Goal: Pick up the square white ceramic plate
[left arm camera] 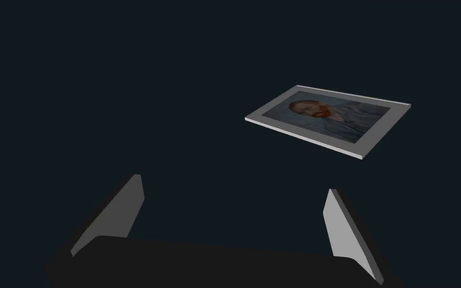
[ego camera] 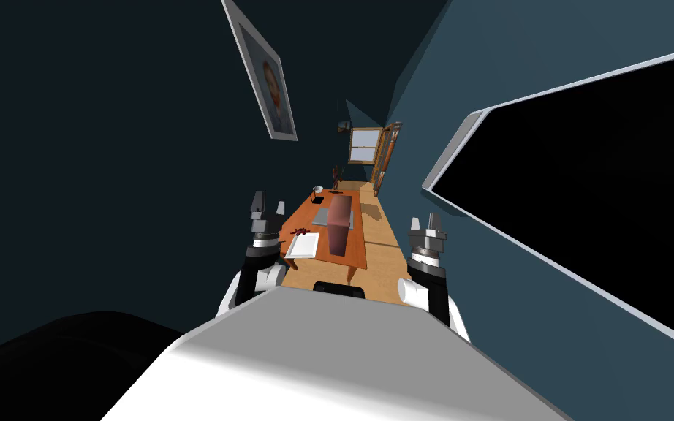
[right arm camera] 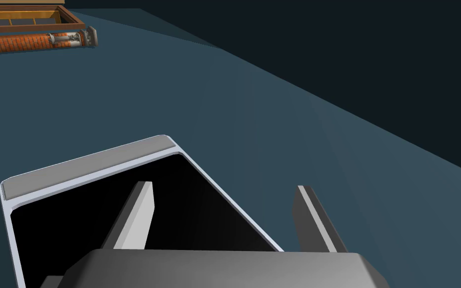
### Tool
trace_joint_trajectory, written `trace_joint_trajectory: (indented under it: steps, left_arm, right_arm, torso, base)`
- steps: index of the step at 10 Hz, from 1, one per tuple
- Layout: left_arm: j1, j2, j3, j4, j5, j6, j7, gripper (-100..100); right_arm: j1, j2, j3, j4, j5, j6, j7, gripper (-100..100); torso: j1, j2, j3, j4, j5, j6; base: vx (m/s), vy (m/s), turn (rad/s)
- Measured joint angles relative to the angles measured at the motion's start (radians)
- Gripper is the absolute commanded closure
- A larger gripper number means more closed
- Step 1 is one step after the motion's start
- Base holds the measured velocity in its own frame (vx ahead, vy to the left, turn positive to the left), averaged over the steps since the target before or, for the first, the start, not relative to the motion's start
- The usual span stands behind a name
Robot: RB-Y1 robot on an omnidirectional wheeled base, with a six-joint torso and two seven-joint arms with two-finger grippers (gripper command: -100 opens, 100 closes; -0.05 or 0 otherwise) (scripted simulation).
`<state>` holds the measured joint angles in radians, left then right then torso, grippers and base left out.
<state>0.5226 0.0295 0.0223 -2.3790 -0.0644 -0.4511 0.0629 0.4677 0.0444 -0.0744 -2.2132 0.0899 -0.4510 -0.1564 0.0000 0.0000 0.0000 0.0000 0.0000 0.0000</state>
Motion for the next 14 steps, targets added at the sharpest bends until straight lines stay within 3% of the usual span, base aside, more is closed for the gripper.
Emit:
trace_joint_trajectory:
  steps: [4, 7, 14]
  left_arm:
    - [-0.001, 0.069, -0.008, 0.096, -0.009, -0.005, -0.022, -100]
    - [-0.017, 0.108, 0.002, 0.203, -0.01, 0.003, -0.04, -100]
    - [-0.006, 0.138, -0.006, 0.401, -0.021, 0.008, -0.09, -100]
  right_arm:
    - [0.0, 0.0, 0.0, 0.0, 0.0, 0.0, 0.0, 0]
    - [0.0, 0.0, 0.0, 0.0, 0.0, 0.0, 0.0, 0]
    - [0.0, 0.0, 0.0, 0.0, 0.0, 0.0, 0.0, 0]
  torso:
    - [0.003, 0.003, 0.002, 0.001, 0.001, 0.0]
    - [0.005, 0.005, 0.003, 0.001, 0.001, 0.0]
    - [0.003, 0.003, 0.002, 0.001, 0.001, 0.0]
  base:
    - [-0.044, 0.037, -0.02]
    - [-0.07, 0.058, -0.022]
    - [-0.054, 0.042, -0.014]
